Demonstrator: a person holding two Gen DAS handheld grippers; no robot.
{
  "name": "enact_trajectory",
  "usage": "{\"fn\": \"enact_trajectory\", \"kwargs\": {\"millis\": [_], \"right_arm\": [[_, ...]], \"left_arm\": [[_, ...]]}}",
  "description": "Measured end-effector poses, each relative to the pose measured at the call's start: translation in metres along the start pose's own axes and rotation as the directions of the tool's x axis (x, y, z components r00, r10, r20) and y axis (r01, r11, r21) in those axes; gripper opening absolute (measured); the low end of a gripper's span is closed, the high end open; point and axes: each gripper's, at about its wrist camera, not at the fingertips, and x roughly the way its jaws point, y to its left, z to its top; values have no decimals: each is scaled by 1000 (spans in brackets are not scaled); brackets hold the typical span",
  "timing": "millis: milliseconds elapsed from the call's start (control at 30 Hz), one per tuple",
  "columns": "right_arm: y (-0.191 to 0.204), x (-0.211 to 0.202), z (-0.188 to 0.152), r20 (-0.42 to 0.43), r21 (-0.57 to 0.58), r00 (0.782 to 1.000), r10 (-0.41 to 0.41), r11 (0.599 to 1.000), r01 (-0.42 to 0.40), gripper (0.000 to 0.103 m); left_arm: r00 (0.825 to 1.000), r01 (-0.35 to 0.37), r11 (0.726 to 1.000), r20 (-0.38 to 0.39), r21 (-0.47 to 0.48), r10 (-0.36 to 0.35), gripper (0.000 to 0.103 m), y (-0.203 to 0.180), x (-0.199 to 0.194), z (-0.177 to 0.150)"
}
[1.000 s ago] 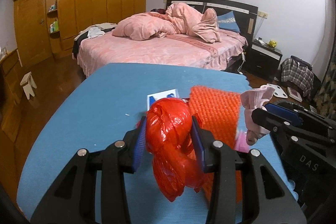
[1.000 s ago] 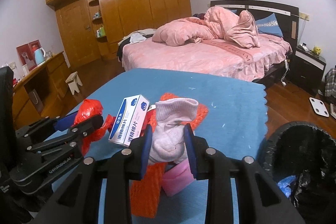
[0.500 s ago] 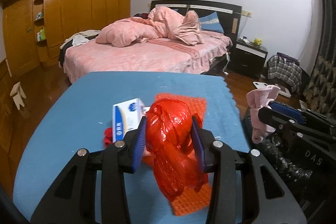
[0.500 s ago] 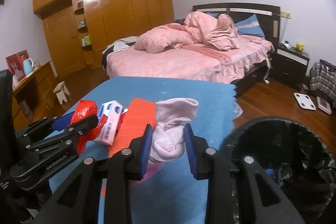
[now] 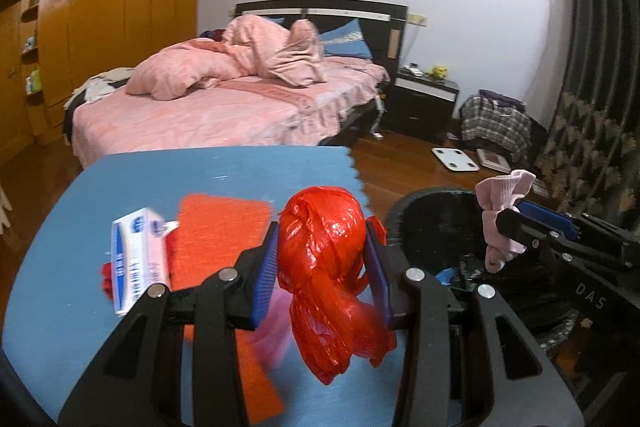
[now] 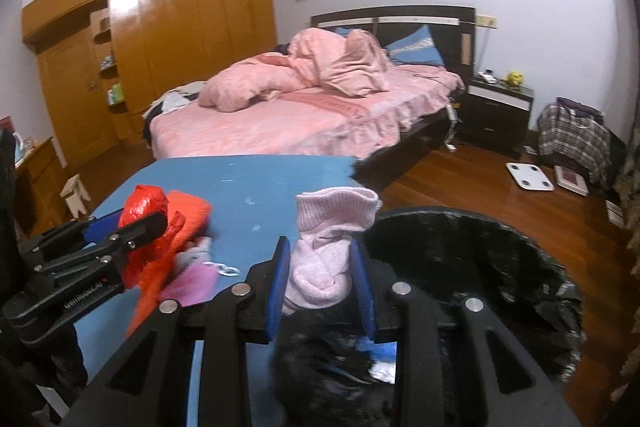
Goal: Collect trash
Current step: 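Carry the red bag and pink sock in both tools over the bin, then open both tools to drop the red bag and pink sock into the bin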
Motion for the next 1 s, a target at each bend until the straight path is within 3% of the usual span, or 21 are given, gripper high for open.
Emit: {"fn": "enact_trajectory", "kwargs": {"millis": [633, 700, 767, 800, 867, 900, 1000], "right_arm": [[-100, -26, -15, -7, 113, 983, -186, 976, 185, 31], [-105, -27, -15, -9, 119, 980, -198, 973, 198, 32], [-113, -29, -17, -11, 127, 975, -220, 967, 220, 34], [-117, -30, -18, -12, 133, 973, -232, 964, 232, 37], [-122, -32, -19, -11, 142, 968, -250, 958, 249, 53], [-125, -33, -19, -7, 147, 965, -261, 955, 259, 56], [-130, -36, -20, -2, 157, 960, -281, 948, 278, 83]], "left_arm": [[978, 207, 973, -22, 99, -206, 39, -112, 41, 10], [973, 229, 968, -33, 106, -227, 42, -121, 45, 9], [965, 260, 959, -54, 109, -256, 51, -129, 51, 7], [964, 265, 958, -57, 112, -261, 59, -131, 52, 7], [964, 265, 957, -57, 122, -260, 65, -132, 52, 5], [965, 262, 957, -56, 125, -257, 67, -131, 52, 4], [971, 238, 963, -43, 124, -234, 77, -123, 48, 1]]}}
